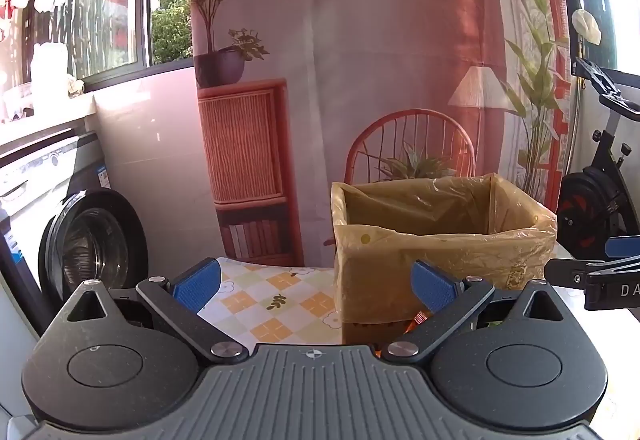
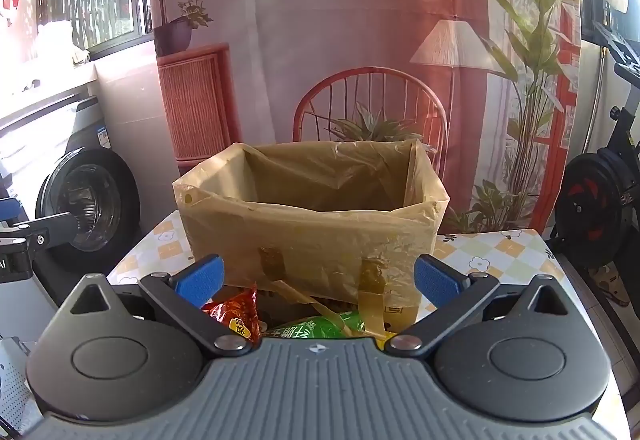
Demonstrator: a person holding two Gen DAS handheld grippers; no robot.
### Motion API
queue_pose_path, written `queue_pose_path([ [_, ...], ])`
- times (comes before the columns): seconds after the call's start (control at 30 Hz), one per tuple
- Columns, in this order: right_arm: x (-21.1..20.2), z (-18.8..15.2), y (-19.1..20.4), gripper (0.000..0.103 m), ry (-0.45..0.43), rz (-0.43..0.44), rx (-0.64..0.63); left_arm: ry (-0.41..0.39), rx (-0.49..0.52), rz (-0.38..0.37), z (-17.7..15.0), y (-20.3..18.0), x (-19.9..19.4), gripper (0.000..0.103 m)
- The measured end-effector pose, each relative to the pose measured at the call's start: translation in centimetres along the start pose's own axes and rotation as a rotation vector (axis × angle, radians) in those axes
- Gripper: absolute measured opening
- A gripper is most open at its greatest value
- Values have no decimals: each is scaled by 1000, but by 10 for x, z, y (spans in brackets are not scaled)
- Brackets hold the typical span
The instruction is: Organize snacks
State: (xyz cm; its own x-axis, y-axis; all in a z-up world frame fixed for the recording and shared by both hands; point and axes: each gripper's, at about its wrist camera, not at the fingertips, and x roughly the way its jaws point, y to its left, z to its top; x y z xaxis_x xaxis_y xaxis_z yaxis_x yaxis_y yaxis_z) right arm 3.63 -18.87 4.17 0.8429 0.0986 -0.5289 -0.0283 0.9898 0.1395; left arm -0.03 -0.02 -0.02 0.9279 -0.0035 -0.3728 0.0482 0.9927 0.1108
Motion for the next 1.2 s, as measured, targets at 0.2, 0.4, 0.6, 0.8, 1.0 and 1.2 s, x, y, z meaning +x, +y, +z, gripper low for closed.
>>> queue_pose_path([
  [0.2, 0, -1, 1, 103, 4, 2, 1, 10, 6, -4, -1, 0, -1, 102],
  [0.4, 0, 1, 1, 103, 1, 0, 2, 23, 0, 4, 1, 0, 1, 102],
  [0.6, 2, -2, 1, 103, 5, 0, 2, 18, 1, -10, 2, 0, -1, 102],
  [0.8, 1, -2, -1, 103, 4, -2, 3, 17, 2, -14, 1, 0, -1, 102],
  [1.0, 1, -2, -2, 103, 5, -2, 3, 17, 1, -14, 1, 0, -1, 102],
  [1.2, 0, -2, -1, 103, 4, -2, 1, 20, 1, -14, 1, 0, 0, 102],
])
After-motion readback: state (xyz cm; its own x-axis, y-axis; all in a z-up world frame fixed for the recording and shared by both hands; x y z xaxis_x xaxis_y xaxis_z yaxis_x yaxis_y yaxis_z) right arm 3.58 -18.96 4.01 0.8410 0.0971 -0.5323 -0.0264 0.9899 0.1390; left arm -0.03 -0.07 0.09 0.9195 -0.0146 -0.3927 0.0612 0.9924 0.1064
